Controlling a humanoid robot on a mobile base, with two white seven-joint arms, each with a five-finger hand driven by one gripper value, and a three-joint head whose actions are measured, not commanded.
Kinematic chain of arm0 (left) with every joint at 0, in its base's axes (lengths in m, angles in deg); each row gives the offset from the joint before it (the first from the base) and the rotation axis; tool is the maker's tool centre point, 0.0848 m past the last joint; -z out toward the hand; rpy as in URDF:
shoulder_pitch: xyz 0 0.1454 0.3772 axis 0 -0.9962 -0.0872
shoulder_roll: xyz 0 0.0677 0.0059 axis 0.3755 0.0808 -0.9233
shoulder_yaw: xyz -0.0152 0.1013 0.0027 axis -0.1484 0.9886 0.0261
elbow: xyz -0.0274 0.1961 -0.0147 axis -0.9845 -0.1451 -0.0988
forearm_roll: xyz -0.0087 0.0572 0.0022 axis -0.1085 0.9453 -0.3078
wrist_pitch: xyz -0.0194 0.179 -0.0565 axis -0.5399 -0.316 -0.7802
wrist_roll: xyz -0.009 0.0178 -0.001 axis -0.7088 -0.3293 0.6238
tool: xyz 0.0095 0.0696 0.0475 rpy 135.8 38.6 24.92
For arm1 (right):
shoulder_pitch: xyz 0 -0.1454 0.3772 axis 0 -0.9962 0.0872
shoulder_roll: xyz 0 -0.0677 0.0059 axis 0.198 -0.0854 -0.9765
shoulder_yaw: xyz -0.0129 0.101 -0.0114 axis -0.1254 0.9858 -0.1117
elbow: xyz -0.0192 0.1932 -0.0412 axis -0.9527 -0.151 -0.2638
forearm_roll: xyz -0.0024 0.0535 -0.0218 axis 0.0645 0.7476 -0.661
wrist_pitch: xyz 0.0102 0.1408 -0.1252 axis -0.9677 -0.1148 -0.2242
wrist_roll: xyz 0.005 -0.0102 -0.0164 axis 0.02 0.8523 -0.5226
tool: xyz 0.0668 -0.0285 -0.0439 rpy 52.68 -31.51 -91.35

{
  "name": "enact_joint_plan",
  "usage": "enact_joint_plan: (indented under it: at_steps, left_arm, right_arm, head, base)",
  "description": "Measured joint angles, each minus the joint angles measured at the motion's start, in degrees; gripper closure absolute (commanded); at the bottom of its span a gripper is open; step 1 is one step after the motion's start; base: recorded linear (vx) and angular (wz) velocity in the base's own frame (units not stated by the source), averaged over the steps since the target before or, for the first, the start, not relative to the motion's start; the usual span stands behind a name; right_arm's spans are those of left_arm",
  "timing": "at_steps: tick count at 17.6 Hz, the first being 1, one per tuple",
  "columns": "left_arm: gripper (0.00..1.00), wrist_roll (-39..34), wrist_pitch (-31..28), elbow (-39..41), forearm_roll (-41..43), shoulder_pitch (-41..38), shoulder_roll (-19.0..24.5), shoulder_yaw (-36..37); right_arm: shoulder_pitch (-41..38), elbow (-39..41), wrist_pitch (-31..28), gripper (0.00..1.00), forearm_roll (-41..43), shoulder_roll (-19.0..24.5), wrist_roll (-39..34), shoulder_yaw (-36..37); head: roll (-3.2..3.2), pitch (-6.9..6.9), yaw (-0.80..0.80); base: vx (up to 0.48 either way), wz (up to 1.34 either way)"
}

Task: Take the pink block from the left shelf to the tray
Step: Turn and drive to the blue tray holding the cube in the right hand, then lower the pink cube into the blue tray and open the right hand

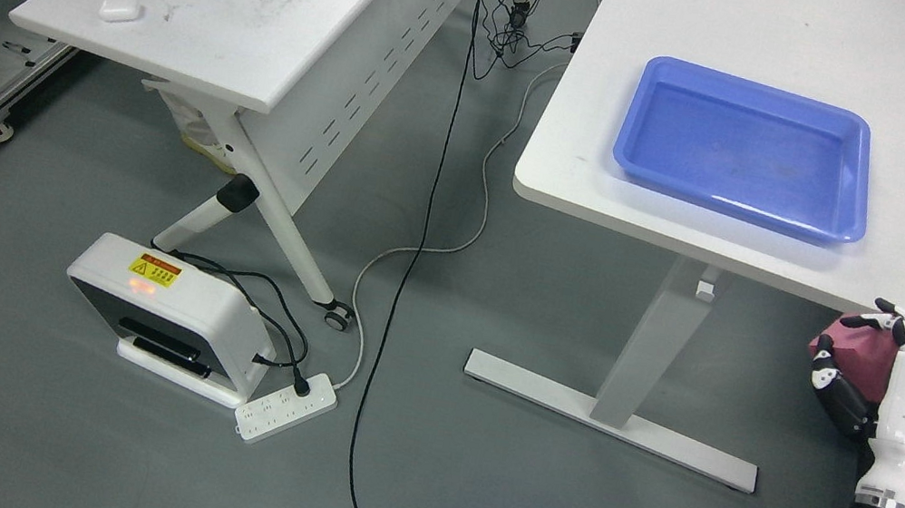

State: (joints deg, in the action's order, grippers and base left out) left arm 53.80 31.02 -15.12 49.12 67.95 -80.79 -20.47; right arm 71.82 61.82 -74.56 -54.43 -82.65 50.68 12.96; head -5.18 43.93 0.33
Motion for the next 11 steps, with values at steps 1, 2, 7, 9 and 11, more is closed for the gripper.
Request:
enact_joint_plan:
  at_steps: [1,2,7,9,11]
  left_arm:
    - [0.00,0.0,0.0,0.0,0.0,0.0,0.0,0.0]
    - [0.00,0.0,0.0,0.0,0.0,0.0,0.0,0.0]
    - [0.00,0.0,0.0,0.0,0.0,0.0,0.0,0.0]
    - [0.00,0.0,0.0,0.0,0.0,0.0,0.0,0.0]
    - [0.00,0.0,0.0,0.0,0.0,0.0,0.0,0.0]
  right_arm:
    - [0.0,0.0,0.0,0.98,0.0,0.0,0.0,0.0]
    - [0.0,0.0,0.0,0.98,0.0,0.0,0.0,0.0]
    - [0.0,0.0,0.0,0.98,0.0,0.0,0.0,0.0]
    - [0.0,-0.1,0.0,0.98,0.0,0.0,0.0,0.0]
    - [0.0,-0.1,0.0,0.98,0.0,-0.2,-0.1,0.0]
  head:
    - [0.00,0.00,0.00]
    - [0.00,0.00,0.00]
    - [0.00,0.00,0.00]
    - [0.00,0.00,0.00]
    - [0.00,0.00,0.00]
  base:
    - [0.334,-0.05]
    - [0.335,0.01]
    - [0.312,0.06]
    - [0.277,0.07]
    - [0.249,0.07]
